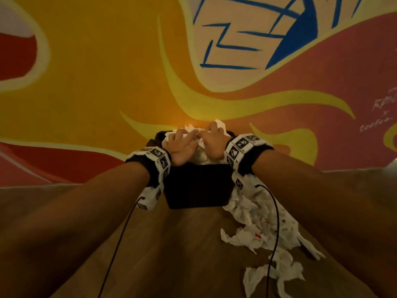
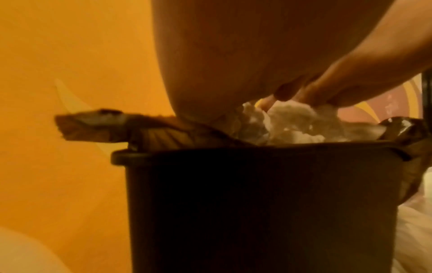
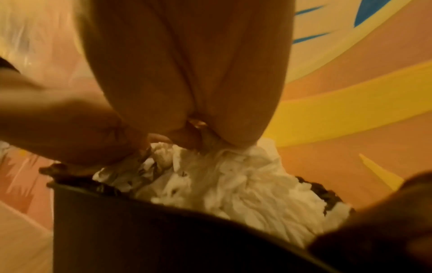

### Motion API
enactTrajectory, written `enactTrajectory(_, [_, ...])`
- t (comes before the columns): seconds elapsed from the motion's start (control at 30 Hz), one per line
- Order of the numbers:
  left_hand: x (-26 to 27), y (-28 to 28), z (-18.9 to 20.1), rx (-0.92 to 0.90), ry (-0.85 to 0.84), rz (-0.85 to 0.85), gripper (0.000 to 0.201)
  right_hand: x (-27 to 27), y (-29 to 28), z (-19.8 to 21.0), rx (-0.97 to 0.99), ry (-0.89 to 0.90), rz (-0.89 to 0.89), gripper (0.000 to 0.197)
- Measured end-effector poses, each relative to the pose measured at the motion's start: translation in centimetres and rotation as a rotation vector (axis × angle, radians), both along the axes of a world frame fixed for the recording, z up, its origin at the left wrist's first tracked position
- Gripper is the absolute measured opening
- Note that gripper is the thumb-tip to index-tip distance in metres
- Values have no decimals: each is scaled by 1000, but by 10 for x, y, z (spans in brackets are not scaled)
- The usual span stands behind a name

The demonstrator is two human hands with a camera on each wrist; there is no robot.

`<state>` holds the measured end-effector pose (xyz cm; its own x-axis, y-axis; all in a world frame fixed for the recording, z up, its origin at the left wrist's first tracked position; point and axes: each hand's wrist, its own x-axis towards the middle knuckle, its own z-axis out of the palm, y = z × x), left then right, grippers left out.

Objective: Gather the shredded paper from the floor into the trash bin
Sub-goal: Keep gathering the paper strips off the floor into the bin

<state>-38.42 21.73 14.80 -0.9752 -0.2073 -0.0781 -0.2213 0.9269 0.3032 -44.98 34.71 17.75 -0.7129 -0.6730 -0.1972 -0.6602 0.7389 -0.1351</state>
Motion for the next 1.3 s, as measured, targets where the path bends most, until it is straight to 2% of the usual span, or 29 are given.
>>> enactTrajectory(0.07, [-3, -4, -4, 57, -125, -67, 56, -3, -1, -8, -6, -33, 53, 47])
enactTrajectory(0.13, [-4, -10, 1, 96, -225, -130, 65, -6, 2, -13, -121, -82, 53, 48])
enactTrajectory(0.2, [-2, -16, 12, 107, -323, -178, 74, -9, 7, -16, -241, -43, 24, 40])
enactTrajectory(0.27, [0, -21, 22, 86, -336, -195, 77, -13, 10, -16, -216, -12, 39, 29])
enactTrajectory(0.43, [5, -21, 31, -37, -177, -170, 61, -23, 19, -27, -161, 158, 142, 22])
enactTrajectory(0.57, [10, -27, 22, -289, 73, -157, 36, -24, 20, -31, -170, 328, 52, 22])
enactTrajectory(0.63, [11, -26, 17, -308, 165, -154, 27, -20, 20, -31, -211, 322, -13, 25])
enactTrajectory(0.7, [10, -23, 16, -280, 185, -138, 21, -14, 21, -34, -267, 258, -74, 27])
enactTrajectory(0.83, [6, -14, 16, -279, 29, -132, 20, -7, 23, -38, -269, 47, -73, 25])
enactTrajectory(0.9, [4, -8, 14, -298, -60, -139, 10, -5, 24, -38, -232, -34, -35, 31])
enactTrajectory(1.0, [5, -3, 8, -260, -147, -129, 20, -5, 28, -39, -209, -161, -15, 42])
enactTrajectory(1.1, [3, -5, 0, -202, -274, -123, 39, -5, 30, -41, -116, -196, -15, 46])
enactTrajectory(1.2, [-1, -6, -1, -175, -414, -112, 38, -4, 28, -38, -16, -224, -4, 48])
enactTrajectory(1.3, [-5, -5, 4, -112, -443, -107, 40, -10, 23, -33, 45, -195, 28, 43])
